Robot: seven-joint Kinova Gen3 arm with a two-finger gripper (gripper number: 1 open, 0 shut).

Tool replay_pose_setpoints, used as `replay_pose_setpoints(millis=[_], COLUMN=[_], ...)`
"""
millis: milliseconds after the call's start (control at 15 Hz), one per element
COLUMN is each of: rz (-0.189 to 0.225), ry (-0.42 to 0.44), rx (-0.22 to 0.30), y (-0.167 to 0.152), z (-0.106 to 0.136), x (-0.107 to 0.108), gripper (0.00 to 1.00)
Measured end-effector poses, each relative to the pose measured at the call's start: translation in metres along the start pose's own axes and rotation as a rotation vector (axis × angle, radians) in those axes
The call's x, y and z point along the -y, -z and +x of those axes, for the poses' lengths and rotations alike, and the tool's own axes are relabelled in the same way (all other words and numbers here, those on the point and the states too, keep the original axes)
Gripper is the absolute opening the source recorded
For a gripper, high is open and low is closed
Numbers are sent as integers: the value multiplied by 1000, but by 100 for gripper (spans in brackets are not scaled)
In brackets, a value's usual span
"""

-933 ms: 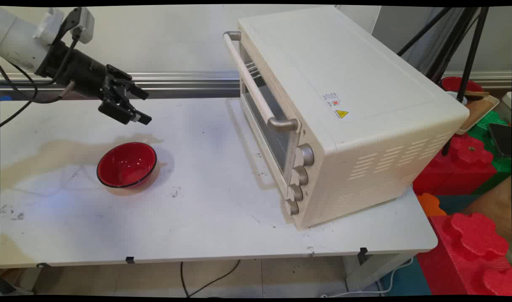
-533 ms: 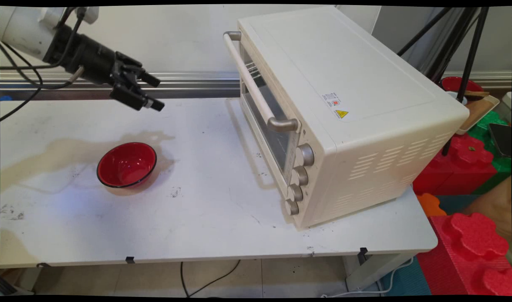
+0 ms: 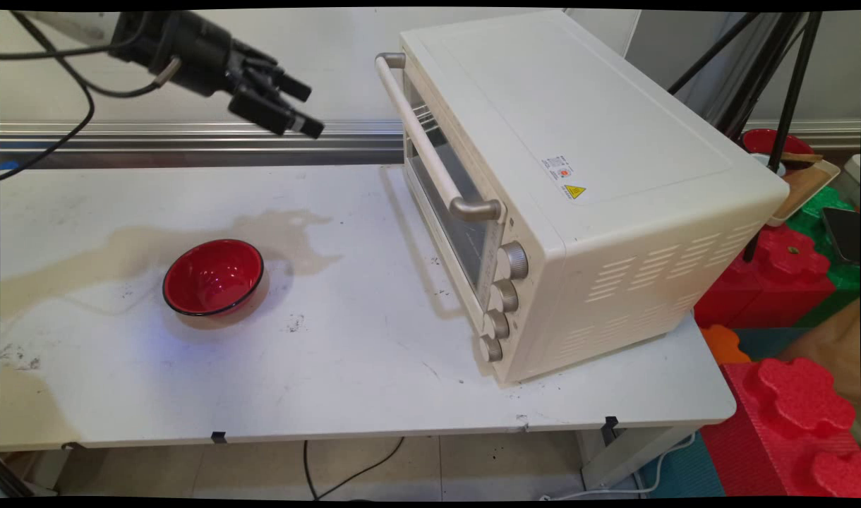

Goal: Open the oven

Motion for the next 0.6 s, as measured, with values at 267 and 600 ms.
replay_pose_setpoints(millis=[267, 600], rz=[-2, -18], ry=[14, 29], rx=[-30, -41], y=[-12, -30], z=[30, 59], x=[-7, -16], gripper=[100, 100])
